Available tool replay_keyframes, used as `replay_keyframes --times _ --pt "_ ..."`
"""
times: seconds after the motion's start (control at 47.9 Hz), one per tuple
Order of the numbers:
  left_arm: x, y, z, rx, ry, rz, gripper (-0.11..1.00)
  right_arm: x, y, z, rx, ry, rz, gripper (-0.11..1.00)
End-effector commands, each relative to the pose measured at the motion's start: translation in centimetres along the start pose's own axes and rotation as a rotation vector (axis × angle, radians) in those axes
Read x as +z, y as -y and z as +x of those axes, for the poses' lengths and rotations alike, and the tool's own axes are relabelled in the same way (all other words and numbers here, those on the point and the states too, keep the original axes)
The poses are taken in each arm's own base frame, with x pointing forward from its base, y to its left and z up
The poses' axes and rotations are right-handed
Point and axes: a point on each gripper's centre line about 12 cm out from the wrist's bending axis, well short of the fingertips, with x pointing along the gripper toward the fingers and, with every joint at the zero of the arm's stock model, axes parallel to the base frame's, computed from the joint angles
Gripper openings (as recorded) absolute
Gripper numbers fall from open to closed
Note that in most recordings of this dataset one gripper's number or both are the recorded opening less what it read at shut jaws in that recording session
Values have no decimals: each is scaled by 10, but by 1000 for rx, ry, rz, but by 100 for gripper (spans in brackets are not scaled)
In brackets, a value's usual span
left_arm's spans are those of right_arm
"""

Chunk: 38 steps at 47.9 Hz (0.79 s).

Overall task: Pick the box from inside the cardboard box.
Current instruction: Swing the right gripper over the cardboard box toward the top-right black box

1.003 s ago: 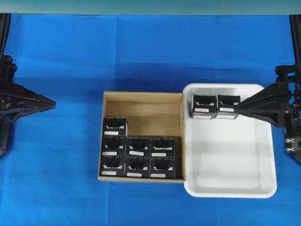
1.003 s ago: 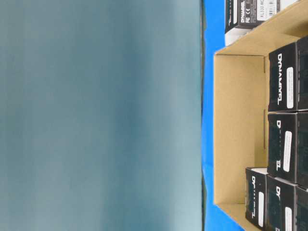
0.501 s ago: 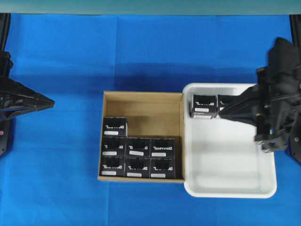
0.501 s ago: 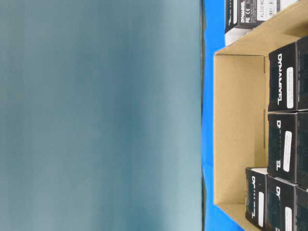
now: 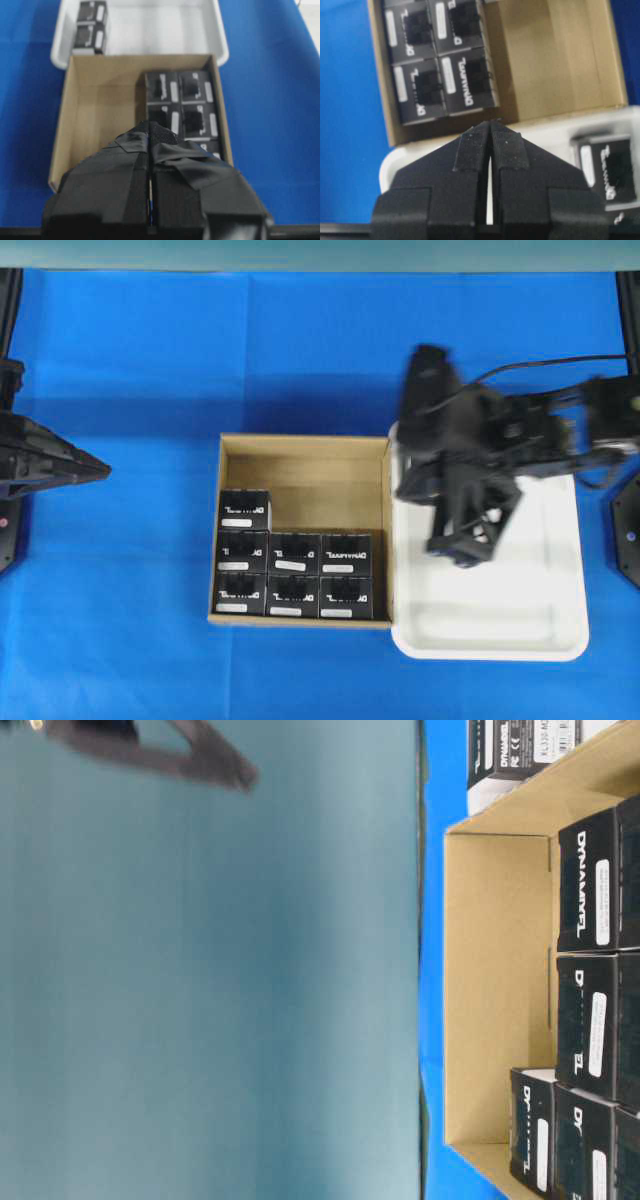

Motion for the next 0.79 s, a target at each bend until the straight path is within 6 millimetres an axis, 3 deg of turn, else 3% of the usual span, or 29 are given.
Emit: replay_keyframes --times 0.0,0.376,0.773 --pt "11 0 -2 -1 20 3 -5 19 0 6 -7 -34 -33 3" --pt "8 0 -2 0 0 6 -5 67 10 55 -25 -157 -148 9" --pt "-1 0 -5 1 -74 8 -5 85 13 98 -25 -176 -181 11"
